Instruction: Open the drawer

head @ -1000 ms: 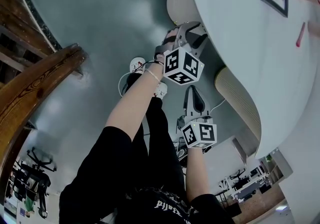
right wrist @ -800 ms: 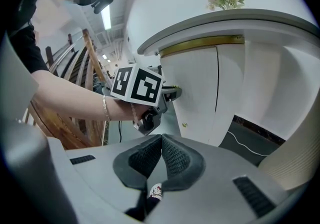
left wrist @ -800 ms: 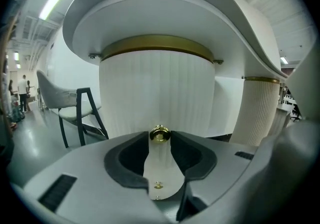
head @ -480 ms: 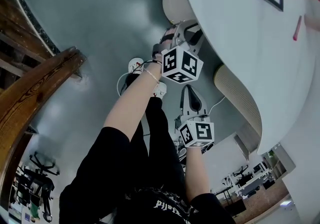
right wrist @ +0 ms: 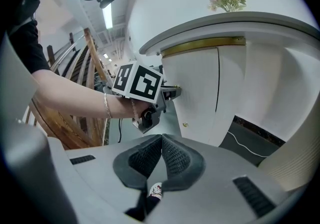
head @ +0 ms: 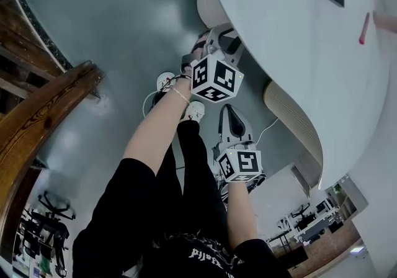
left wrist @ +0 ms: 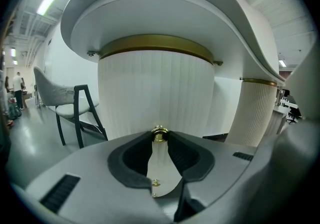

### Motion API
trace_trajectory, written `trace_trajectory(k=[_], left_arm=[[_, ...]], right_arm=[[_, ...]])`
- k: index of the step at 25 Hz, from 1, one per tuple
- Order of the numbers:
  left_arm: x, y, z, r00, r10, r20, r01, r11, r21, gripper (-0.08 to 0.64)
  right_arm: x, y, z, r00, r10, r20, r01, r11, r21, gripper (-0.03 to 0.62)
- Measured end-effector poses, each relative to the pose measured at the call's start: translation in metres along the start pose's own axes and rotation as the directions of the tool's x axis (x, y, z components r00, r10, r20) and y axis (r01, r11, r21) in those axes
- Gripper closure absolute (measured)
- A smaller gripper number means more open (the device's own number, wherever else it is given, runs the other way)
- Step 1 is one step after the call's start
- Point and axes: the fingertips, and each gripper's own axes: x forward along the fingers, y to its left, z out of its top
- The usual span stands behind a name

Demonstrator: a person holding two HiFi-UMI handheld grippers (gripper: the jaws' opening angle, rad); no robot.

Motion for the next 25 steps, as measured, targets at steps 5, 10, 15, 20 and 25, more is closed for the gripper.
trace_trajectory(k=[5, 10, 15, 20, 25], left_arm=[[-0.018, -0.003, -0.008, 1.000, -0.012, -0.011, 0.013, 1.000, 0.026, 0.448], [-0.040, -0.006, -0.019, 0.999, -0.010, -0.041, 0.011, 1.000, 0.019, 0.448], [-0.050, -0.007, -0.025, 0.998, -0.007, -0.066, 0.007, 1.000, 0.006, 0.446], [-0.054, -0.008, -0.027, 0.996, -0.013, -0.087, 0.015, 1.000, 0.012, 0.446], [-0.056, -0.010, -0.027, 0.994, -0.020, -0.109, 0.019, 1.000, -0.007, 0.446]], right_arm=[[-0.006, -0.008, 0.005, 1.000, 0.007, 0.013, -0.007, 1.000, -0.009, 0.566], [-0.013, -0.006, 0.009, 1.000, 0.003, 0.026, -0.003, 1.000, -0.005, 0.566], [-0.018, 0.006, 0.013, 0.999, 0.005, 0.047, -0.006, 1.000, 0.015, 0.566], [-0.022, 0.012, 0.014, 0.998, 0.010, 0.056, -0.012, 0.999, 0.032, 0.566], [-0.032, 0.006, 0.021, 0.998, -0.002, 0.066, 0.000, 0.999, 0.043, 0.566]])
